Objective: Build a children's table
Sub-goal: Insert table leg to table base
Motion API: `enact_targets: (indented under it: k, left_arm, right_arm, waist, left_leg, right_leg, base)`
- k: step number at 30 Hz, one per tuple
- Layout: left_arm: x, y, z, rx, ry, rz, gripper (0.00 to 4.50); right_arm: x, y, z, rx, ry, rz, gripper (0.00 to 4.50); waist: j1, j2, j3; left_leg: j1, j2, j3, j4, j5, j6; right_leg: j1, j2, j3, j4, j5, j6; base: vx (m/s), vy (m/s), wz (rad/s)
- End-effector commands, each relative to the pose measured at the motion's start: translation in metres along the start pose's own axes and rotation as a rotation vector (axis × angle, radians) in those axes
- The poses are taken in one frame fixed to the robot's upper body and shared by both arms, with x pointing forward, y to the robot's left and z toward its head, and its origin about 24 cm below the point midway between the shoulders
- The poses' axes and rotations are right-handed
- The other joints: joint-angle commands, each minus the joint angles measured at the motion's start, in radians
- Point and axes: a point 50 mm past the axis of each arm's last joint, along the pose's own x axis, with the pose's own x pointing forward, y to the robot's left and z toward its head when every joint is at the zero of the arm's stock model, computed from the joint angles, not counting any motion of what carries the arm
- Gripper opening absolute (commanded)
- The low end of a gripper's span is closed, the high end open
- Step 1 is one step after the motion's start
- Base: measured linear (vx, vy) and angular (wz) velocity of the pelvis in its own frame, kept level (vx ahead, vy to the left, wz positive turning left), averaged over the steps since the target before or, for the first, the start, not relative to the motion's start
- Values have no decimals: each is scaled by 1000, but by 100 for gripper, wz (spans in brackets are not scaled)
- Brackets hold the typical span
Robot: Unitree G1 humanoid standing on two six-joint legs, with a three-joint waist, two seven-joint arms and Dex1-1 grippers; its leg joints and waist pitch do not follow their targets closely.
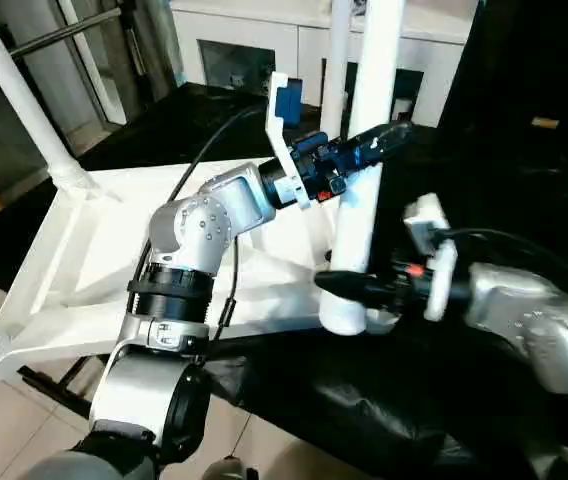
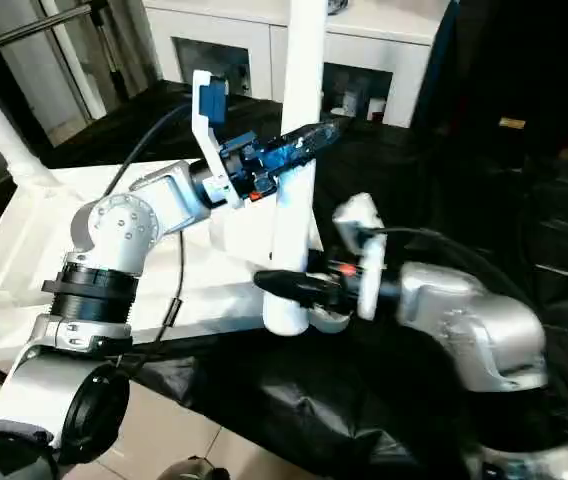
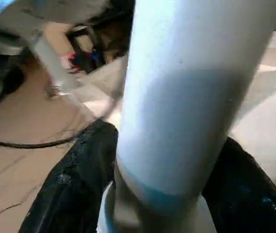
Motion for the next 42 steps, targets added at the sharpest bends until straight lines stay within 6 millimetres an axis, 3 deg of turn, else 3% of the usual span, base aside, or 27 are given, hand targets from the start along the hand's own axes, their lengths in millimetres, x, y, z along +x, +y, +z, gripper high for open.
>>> enact_targets:
  k: [1,4,8,15,26,42]
  left_arm:
    - [3,-1,9,112,-1,96,180]
    - [6,-2,9,160,0,157,180]
    - [10,-8,10,194,-9,167,180]
    - [15,-12,7,218,-13,172,180]
    - [16,-12,4,288,34,172,180]
    - [17,-10,4,344,65,144,180]
  right_arm:
    - [8,-11,2,10,-11,-146,282]
    - [13,-15,2,31,-36,-202,282]
    - [16,-19,5,38,-58,-253,282]
    - [19,-23,8,45,-68,-305,282]
    - [19,-26,8,9,-43,-330,282]
    - [4,-27,19,-73,-27,-311,282]
  waist:
    - [-1,-27,-78]
    - [-4,-32,-78]
    - [-1,-30,-79]
    - [-2,-32,-75]
    - [-3,-30,-78]
    - [-2,-32,-78]
  left_leg:
    - [10,51,-23,-59,-42,43]
    - [9,50,-21,-59,-36,40]
    - [9,52,-22,-58,-26,45]
    - [8,48,-20,-60,-45,42]
    - [8,48,-20,-57,-35,45]
    - [8,47,-19,-55,-32,49]
  right_leg:
    - [57,-86,50,-74,-138,-163]
    - [61,-87,51,-72,-113,-165]
    - [60,-87,52,-66,-75,-176]
    - [60,-86,52,-73,-121,-161]
    - [62,-87,53,-69,-83,-166]
    - [64,-86,52,-68,-82,-174]
  base:
    - [0,0,0]
    - [0,0,0]
    - [0,0,0]
    - [0,0,0]
    - [0,0,0]
    - [0,0,0]
